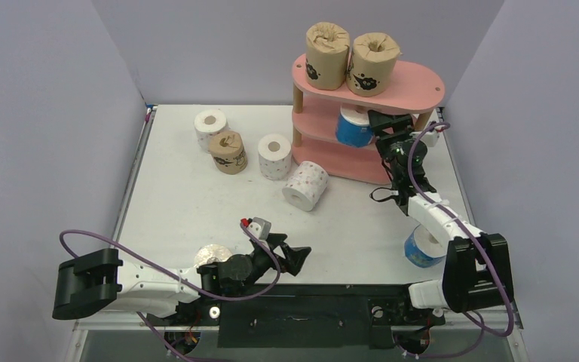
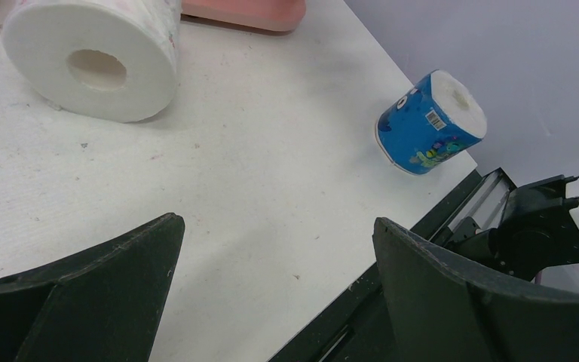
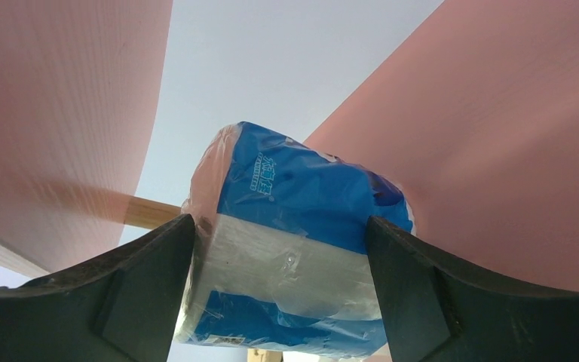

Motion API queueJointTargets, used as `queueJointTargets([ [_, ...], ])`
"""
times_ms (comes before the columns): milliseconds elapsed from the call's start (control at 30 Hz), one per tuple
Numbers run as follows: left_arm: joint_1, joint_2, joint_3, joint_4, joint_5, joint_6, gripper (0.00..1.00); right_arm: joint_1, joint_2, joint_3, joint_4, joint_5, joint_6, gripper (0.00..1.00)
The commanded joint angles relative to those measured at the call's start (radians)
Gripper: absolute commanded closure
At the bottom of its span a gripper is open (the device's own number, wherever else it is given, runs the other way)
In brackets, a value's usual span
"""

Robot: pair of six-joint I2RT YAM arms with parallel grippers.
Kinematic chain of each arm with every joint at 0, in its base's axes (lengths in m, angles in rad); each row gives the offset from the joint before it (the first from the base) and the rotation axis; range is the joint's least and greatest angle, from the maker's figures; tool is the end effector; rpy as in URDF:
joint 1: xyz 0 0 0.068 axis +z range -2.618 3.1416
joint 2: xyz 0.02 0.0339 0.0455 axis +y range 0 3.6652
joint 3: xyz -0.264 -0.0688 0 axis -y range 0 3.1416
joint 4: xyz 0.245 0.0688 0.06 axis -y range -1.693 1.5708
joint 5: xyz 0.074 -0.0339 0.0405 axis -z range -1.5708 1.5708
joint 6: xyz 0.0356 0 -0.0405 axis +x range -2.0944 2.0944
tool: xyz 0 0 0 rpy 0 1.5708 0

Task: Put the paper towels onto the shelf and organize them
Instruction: Move the paper towel to the shelf.

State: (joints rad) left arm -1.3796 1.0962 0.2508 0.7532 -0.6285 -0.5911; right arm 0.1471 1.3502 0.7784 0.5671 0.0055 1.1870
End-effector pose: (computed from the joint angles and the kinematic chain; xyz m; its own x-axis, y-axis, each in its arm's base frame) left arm 0.0603 -0.2014 0.1953 -0.3951 -0.3309 -0.8570 0.5573 0.6553 -0.5100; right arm 0.3070 0.0453 0.2885 -0.1326 0.9177 -0.3745 -0.0485 0.3713 0.9272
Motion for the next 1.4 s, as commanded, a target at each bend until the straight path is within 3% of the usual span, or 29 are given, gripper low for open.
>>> queueJointTargets([
  [0, -0.003, -0.026, -0.015, 0.035, -0.018, 0.002, 0.04, 0.042, 0.037, 0.054, 0.033, 0.058, 0.038, 0.22],
  [467, -0.004, -0.08, -0.031, -0.002, -0.044, 0.009, 0.04, 0.11, 0.132, 0.138, 0.042, 0.075, 0.059, 0.23],
  [1100, -0.003, -0.124, -0.042, -0.029, -0.059, 0.013, 0.04, 0.06, -0.033, 0.071, -0.039, -0.067, -0.149, 0.19],
  [1367, -0.003, -0.099, -0.03, -0.024, -0.048, 0.011, 0.04, 0.032, -0.026, 0.07, -0.013, -0.113, -0.136, 0.2],
])
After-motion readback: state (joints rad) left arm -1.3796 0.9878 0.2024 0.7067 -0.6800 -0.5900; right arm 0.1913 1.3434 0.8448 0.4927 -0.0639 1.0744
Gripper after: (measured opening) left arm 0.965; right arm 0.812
